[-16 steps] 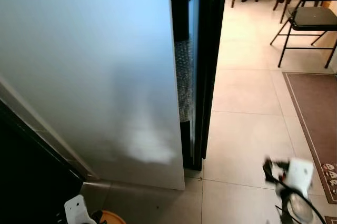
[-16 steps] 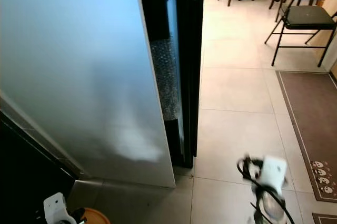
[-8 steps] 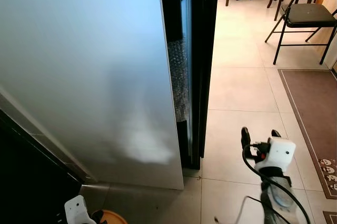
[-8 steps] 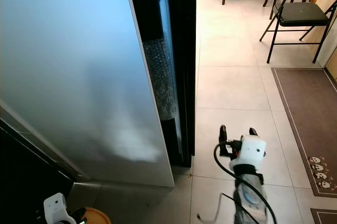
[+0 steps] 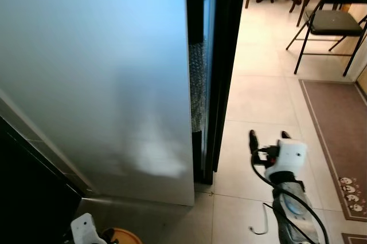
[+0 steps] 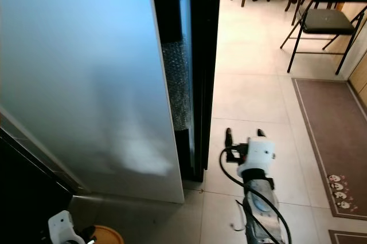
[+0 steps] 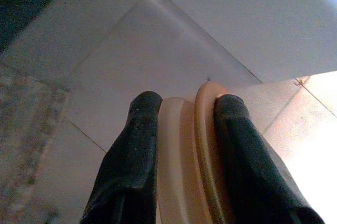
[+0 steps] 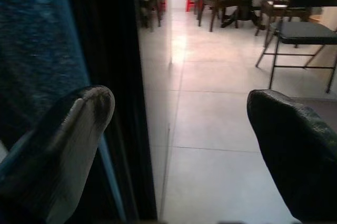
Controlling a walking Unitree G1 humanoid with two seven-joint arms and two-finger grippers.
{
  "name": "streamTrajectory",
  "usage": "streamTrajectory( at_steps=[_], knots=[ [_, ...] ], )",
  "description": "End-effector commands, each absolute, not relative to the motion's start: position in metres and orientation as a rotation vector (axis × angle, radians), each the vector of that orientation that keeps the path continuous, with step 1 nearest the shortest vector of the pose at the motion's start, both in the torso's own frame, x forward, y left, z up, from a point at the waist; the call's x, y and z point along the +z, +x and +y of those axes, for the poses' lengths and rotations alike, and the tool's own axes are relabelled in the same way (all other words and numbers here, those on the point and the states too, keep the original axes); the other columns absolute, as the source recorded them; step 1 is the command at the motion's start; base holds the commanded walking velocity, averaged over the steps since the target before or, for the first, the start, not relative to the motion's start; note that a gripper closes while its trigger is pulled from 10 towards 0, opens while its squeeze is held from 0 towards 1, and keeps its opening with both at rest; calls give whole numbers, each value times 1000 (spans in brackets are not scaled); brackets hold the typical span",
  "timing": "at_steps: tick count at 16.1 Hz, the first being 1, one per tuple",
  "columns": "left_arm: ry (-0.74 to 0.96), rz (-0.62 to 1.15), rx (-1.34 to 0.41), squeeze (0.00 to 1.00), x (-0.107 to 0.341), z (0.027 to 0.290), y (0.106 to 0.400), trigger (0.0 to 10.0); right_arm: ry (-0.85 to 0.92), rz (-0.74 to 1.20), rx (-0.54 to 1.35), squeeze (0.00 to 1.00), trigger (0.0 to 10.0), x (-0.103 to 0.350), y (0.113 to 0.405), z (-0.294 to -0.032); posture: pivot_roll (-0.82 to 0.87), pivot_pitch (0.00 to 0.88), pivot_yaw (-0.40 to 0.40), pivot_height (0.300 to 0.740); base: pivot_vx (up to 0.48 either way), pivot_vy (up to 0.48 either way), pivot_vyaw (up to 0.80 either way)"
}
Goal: Restocking fridge
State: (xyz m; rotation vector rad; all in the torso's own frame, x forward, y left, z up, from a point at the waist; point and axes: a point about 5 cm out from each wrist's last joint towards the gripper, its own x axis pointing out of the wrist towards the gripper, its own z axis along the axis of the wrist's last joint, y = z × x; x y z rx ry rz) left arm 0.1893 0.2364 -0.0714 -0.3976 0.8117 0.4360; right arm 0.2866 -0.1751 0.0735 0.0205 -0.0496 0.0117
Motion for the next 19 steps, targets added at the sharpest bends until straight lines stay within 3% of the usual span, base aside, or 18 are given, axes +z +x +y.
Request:
streamTrajectory(
  at_steps=[1, 19],
  knots=[
    [-419, 817, 468, 0, -74, 238, 183, 10000, 15, -65, 37, 0, 10000, 81, 290, -169, -161, 0, 43, 740, 0, 0, 0],
    [-421, 881, 487, 0, -82, 249, 160, 10000, 51, -59, 48, 0, 10000, 93, 304, -152, -148, 0, 69, 740, 0, 0, 0]
  ],
)
